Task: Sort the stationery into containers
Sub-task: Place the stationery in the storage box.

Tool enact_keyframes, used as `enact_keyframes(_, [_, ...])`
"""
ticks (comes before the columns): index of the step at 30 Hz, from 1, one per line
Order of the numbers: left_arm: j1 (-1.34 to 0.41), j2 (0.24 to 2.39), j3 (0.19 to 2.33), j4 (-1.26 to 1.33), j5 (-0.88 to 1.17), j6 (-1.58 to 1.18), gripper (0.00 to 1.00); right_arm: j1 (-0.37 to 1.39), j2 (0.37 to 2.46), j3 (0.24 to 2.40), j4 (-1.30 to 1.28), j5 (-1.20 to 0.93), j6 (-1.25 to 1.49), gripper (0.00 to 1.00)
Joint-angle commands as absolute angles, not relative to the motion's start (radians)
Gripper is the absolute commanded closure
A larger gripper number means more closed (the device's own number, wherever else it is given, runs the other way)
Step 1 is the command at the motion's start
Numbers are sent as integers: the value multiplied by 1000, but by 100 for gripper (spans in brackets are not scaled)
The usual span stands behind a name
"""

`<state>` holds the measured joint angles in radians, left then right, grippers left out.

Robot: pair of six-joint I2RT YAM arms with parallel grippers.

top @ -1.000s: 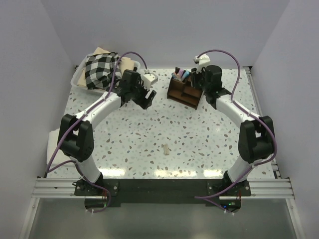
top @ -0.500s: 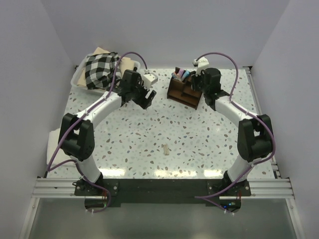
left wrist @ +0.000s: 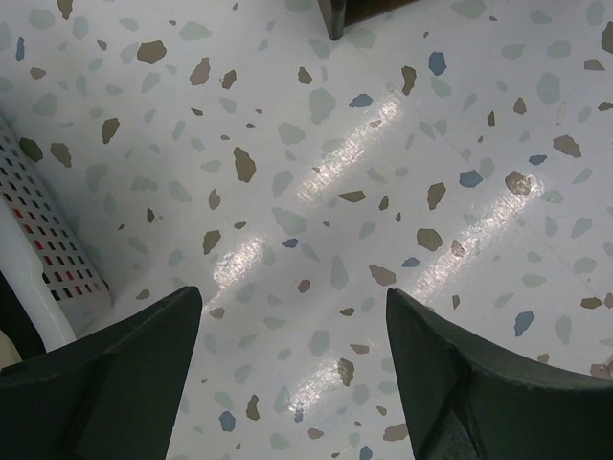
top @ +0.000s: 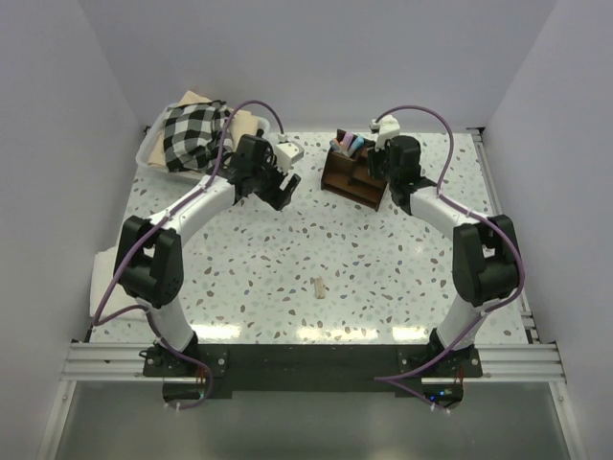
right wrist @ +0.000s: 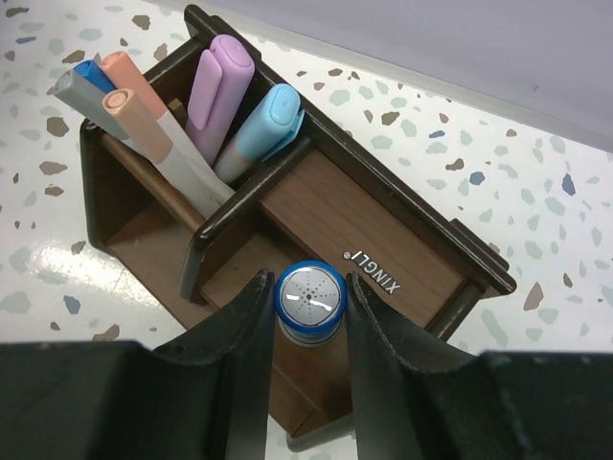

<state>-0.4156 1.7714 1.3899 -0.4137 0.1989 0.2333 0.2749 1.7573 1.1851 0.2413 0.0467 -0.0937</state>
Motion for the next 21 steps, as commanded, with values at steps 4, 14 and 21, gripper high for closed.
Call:
enact_keyframes(4, [-420,1770,1433,-406,170,268,17,279,1758,1216,267,80,-57,67])
enact_keyframes(14, [-420,1729,1411,-425,66,238,11,279,1717,1252,164,69,-28,46])
enact_keyframes(21, [-423,1675,1367,-439,51,175,0,279,1645,1249,118,92,-32,43])
